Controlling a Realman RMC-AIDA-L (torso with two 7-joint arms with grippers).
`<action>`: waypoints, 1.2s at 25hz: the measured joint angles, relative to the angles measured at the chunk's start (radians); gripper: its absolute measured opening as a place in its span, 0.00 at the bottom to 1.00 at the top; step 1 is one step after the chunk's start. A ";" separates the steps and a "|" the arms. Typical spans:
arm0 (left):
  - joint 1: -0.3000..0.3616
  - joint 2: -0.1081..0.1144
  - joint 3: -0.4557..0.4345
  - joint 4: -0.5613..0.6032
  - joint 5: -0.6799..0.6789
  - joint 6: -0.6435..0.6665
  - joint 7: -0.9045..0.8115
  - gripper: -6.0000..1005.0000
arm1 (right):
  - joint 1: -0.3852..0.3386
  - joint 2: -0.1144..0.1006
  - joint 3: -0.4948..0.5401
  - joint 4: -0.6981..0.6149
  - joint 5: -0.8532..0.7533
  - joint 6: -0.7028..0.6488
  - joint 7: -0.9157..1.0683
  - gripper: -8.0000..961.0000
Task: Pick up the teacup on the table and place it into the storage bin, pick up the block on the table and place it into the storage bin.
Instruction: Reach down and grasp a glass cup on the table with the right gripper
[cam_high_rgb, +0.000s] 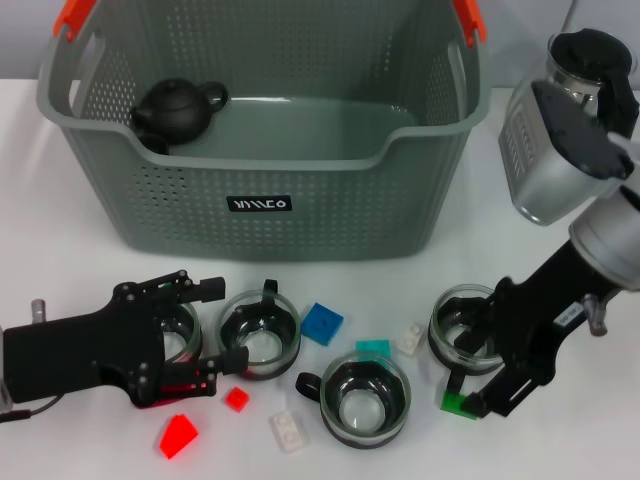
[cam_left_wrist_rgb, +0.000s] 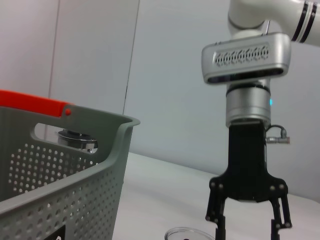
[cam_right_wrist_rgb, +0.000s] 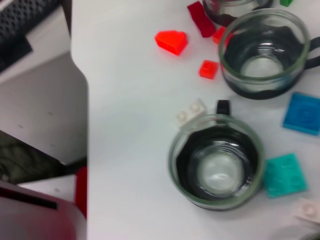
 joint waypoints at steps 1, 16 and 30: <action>0.000 0.000 0.000 -0.002 0.000 -0.002 0.001 0.84 | -0.002 0.000 -0.010 -0.033 -0.006 -0.010 0.011 0.83; 0.006 -0.003 -0.012 -0.017 -0.002 -0.012 -0.002 0.84 | -0.057 -0.001 -0.117 -0.125 -0.096 0.069 0.039 0.81; 0.007 -0.003 -0.014 -0.017 -0.002 -0.012 -0.002 0.83 | -0.091 0.001 -0.251 -0.107 -0.084 0.193 0.055 0.62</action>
